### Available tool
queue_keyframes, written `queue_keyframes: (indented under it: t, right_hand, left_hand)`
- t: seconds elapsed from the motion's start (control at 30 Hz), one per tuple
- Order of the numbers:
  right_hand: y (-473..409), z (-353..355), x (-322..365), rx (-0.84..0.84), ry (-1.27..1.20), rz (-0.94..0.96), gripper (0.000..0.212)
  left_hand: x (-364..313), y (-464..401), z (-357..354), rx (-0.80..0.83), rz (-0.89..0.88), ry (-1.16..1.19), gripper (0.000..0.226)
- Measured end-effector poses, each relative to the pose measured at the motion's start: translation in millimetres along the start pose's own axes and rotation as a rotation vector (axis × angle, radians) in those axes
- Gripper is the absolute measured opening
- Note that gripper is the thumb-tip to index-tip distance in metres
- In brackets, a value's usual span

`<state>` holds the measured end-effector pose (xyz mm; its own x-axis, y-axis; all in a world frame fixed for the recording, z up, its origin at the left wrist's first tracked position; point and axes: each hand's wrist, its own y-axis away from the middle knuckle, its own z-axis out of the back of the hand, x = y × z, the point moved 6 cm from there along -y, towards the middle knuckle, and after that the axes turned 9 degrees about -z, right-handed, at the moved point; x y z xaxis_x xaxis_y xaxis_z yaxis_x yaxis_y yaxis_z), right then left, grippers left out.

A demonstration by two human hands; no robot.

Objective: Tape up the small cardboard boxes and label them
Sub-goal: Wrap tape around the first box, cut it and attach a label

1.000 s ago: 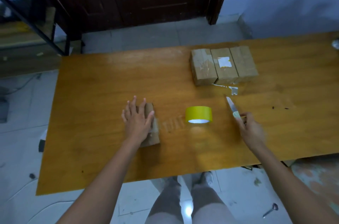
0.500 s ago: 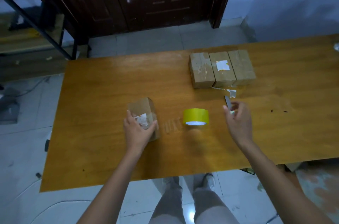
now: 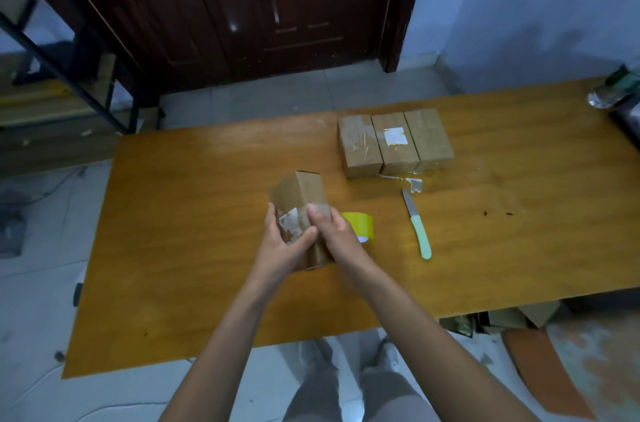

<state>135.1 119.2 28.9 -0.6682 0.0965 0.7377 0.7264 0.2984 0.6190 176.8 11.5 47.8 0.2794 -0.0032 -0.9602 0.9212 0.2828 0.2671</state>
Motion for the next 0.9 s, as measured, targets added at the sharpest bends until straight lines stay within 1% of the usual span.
queue_keyframes:
  t: [0.07,0.1,0.13,0.27,0.37,0.43,0.5,0.53,0.57,0.6,0.67,0.7,0.73,0.77,0.83,0.87,0.9]
  right_hand:
    - [1.8,5.5,3.3,-0.029,-0.004,0.003,0.034]
    - [2.6,8.4,5.6,-0.050,0.012,0.007,0.035]
    - [3.7,10.7,7.7,-0.072,0.031,0.015,0.036]
    - [9.7,17.1,10.9,-0.121,0.087,0.050,0.038]
    - [12.2,25.6,8.6,-0.136,0.053,0.006,0.043]
    - [11.7,28.9,6.3,-0.157,0.055,-0.027,0.047]
    - [10.0,29.6,7.4,-0.198,0.126,-0.014,0.049]
    - [9.0,30.4,10.6,-0.235,0.188,0.008,0.049]
    - [8.5,32.7,15.2,-0.280,0.246,0.034,0.049]
    - [8.4,35.7,19.7,-0.310,0.285,0.053,0.050]
    - [8.3,37.7,27.8,-0.295,0.329,0.084,0.062]
    - [8.7,34.7,30.9,-0.268,0.385,0.112,0.066]
    - [10.3,29.8,34.6,-0.261,0.471,0.153,0.066]
    - [11.2,25.1,37.4,-0.276,0.557,0.196,0.068]
    - [11.2,19.6,41.6,-0.318,0.666,0.267,0.081]
    - [10.3,18.5,43.3,-0.330,0.688,0.290,0.083]
    - [9.0,18.2,44.4,-0.336,0.707,0.309,0.080]
  left_hand:
    - [-3.4,4.8,-2.4,0.098,0.024,0.027,0.115]
    - [-3.8,6.2,-3.4,0.132,0.035,0.029,0.118]
    - [-3.1,6.8,-3.7,0.142,0.039,0.030,0.116]
    - [-2.3,7.0,-4.9,0.096,0.008,0.054,0.094]
    - [2.0,1.7,2.2,-0.019,-0.039,0.050,0.077]
    - [9.2,-1.0,2.0,-0.063,0.040,0.097,0.073]
    - [17.1,-4.7,-10.6,0.007,0.136,0.268,0.057]
    - [19.0,-6.2,-17.2,0.049,0.154,0.340,0.048]
    - [19.4,-7.7,-20.9,0.070,0.153,0.361,0.042]
    - [18.3,-9.2,-22.0,0.065,0.143,0.342,0.039]
    - [13.3,-14.2,-19.6,-0.005,0.089,0.232,0.036]
    - [10.9,-16.9,-19.4,-0.031,0.060,0.170,0.036]
    - [8.5,-19.8,-20.3,-0.048,0.035,0.124,0.034]
    - [6.1,-22.8,-21.3,-0.069,0.015,0.086,0.032]
    - [3.1,-26.6,-22.0,-0.109,-0.012,0.016,0.029]
    - [1.9,-27.4,-21.7,-0.118,-0.027,-0.017,0.030]
    - [0.6,-27.4,-20.7,-0.119,-0.049,-0.054,0.033]
